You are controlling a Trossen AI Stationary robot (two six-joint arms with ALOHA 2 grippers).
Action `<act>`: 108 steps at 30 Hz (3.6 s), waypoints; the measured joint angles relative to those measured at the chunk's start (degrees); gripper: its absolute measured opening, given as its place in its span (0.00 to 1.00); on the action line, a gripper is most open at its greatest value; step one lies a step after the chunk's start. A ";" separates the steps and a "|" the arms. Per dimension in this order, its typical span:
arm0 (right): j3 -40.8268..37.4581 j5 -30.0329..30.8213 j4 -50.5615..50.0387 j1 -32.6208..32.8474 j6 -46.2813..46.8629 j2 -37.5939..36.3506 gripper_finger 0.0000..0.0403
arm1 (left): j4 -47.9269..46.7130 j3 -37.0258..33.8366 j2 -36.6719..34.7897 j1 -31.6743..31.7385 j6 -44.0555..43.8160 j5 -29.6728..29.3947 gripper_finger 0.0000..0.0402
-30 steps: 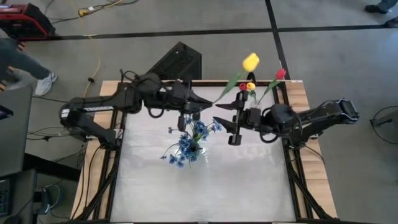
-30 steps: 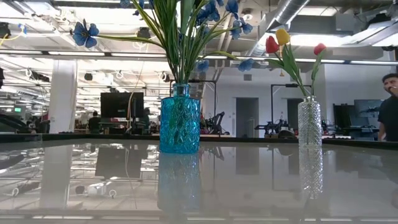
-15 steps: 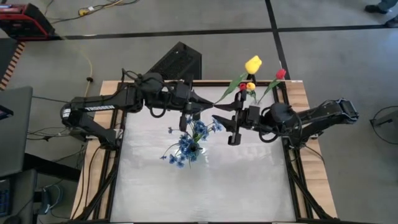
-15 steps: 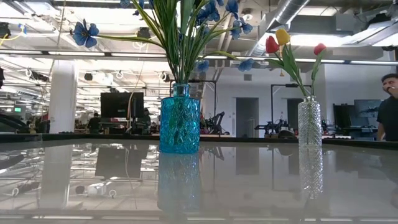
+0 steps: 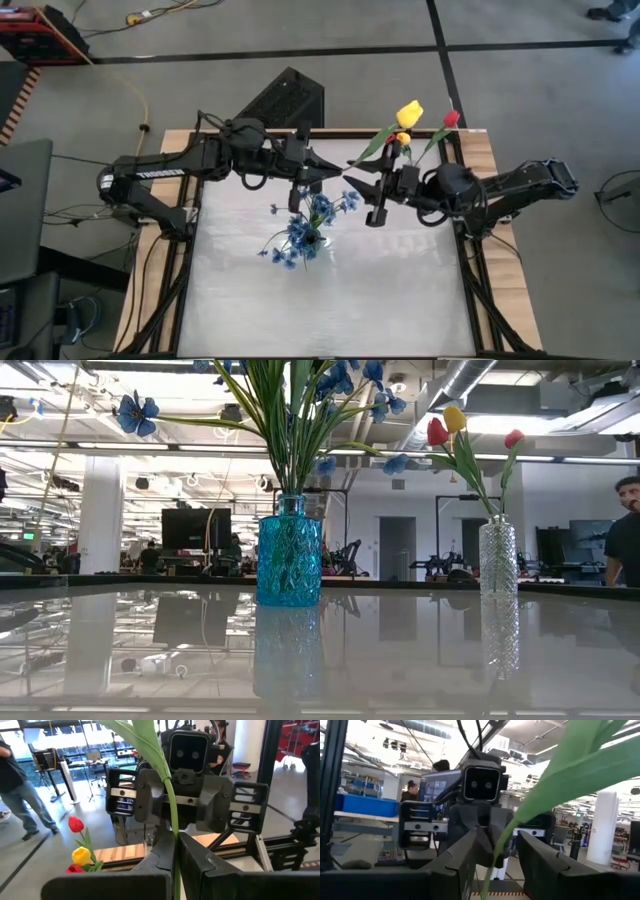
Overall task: Sort flowers into vase by color
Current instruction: Put the yellow tulip into the transparent vase
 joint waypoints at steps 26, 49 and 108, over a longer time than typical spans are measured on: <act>-0.11 -0.31 -1.26 -0.37 1.52 -2.16 0.04 | -3.30 -0.11 -2.97 0.75 4.49 -6.54 0.17; -0.04 1.44 -67.32 -1.09 32.32 -31.92 0.04 | 18.36 -60.26 -34.16 1.17 -12.77 -12.77 0.27; -23.71 22.53 -57.66 -21.51 35.09 -37.48 0.23 | 48.72 -81.77 -31.19 -9.86 -13.35 -18.38 0.27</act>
